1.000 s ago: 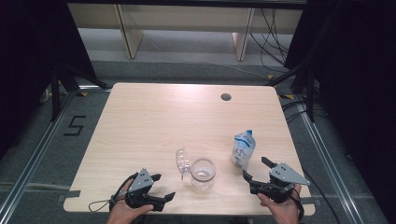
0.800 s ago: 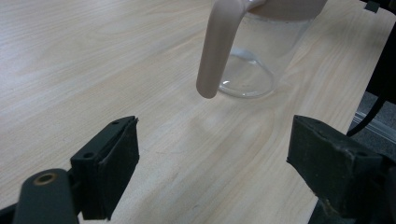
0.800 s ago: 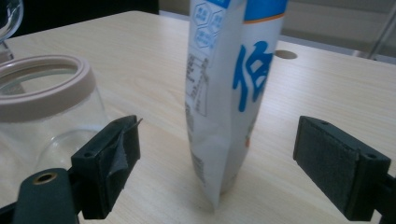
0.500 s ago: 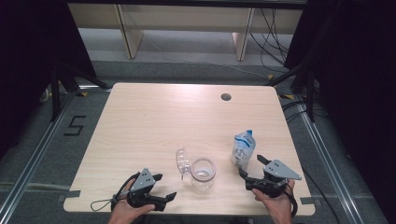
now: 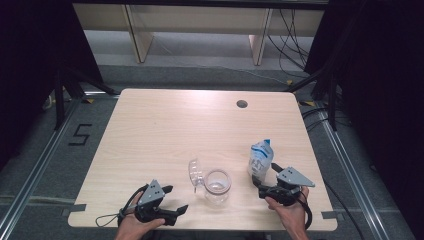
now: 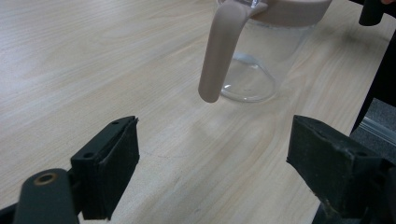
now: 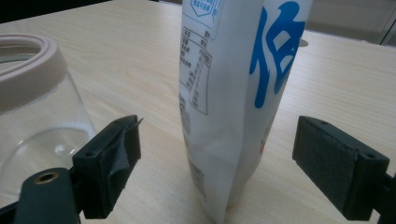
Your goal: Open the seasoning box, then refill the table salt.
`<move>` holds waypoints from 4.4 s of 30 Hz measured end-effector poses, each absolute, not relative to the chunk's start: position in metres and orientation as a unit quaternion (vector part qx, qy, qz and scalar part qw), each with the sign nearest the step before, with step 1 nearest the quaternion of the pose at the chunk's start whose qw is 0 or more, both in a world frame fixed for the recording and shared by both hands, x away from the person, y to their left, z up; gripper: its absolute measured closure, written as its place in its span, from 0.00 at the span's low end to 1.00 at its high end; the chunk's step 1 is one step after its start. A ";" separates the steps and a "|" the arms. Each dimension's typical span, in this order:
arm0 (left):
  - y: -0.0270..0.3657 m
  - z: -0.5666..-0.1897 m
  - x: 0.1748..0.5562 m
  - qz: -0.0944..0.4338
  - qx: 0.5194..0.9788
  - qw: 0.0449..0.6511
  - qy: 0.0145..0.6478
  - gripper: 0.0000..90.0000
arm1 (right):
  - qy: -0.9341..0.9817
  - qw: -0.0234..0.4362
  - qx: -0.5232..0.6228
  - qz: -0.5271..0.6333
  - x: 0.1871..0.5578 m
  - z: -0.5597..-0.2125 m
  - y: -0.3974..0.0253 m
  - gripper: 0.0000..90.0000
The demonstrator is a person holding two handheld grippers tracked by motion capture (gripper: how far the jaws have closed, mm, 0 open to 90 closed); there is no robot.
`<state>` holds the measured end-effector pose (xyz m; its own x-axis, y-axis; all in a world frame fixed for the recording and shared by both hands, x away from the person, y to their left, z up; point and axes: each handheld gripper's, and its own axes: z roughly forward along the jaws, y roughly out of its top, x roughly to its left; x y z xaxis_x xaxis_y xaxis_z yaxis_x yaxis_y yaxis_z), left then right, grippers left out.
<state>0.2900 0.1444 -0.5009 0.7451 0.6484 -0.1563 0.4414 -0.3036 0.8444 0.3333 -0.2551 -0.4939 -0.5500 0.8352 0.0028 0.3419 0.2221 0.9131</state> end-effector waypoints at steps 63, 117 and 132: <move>0.144 -0.502 0.287 0.120 0.797 0.486 0.338 0.18 | 0.704 0.299 0.399 0.505 0.376 -0.514 -0.235 0.27; 0.144 -0.503 0.287 0.118 0.798 0.484 0.340 0.18 | 0.708 0.294 0.408 0.496 0.379 -0.514 -0.236 0.44; 0.146 -0.502 0.289 0.122 0.801 0.484 0.332 0.19 | 0.719 0.298 0.397 0.486 0.380 -0.507 -0.242 0.48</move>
